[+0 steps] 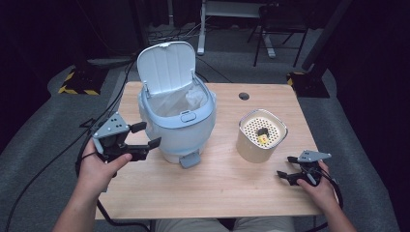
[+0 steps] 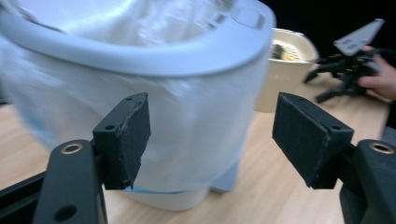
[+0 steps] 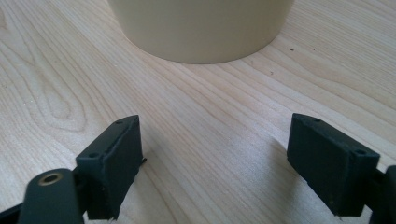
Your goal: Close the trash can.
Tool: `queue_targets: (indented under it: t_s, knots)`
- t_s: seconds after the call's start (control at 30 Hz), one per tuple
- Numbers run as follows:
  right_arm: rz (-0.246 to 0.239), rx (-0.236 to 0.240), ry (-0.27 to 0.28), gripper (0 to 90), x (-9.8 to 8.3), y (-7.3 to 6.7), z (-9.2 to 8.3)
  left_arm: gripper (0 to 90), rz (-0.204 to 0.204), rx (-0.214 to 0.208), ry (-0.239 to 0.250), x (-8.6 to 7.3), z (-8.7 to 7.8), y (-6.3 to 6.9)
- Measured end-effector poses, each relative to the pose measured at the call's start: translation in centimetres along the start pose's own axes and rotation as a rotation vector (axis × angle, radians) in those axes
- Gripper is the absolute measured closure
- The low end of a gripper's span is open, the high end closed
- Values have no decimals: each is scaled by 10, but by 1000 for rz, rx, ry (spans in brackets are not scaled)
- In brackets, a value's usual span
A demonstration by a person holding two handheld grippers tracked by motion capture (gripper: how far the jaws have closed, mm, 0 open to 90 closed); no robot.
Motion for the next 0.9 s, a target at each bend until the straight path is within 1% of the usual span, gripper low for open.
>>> queue_targets:
  t_s: [0.1,0.2,0.3,0.4,0.53,0.7,0.9]
  knots:
    - [1,2,2,185,0,0,0,294,-15,1,24,9,-6,-6]
    - [1,4,1,187,0,0,0,294,-16,5,38,16,-9,-10]
    - [1,3,2,187,0,0,0,294,-25,6,73,26,-11,-15]
    - [2,3,2,187,0,0,0,294,-28,24,104,36,-12,-21]
    - [1,3,1,188,0,0,0,294,-23,47,112,49,-14,-29]
    - [2,4,1,188,0,0,0,301,-26,72,153,63,-13,-35]
    - [2,2,1,188,0,0,0,307,-22,120,157,74,-8,-44]
Point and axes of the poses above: each handheld gripper's, and its own axes: z roughly forward along the jaws, x roughly out of its top, y roughly to its right, the point moved 4 cm from there along z, roughly forward along the jaws, and after that the axes turned 8 degrees about -x, right-handed, at the moved point
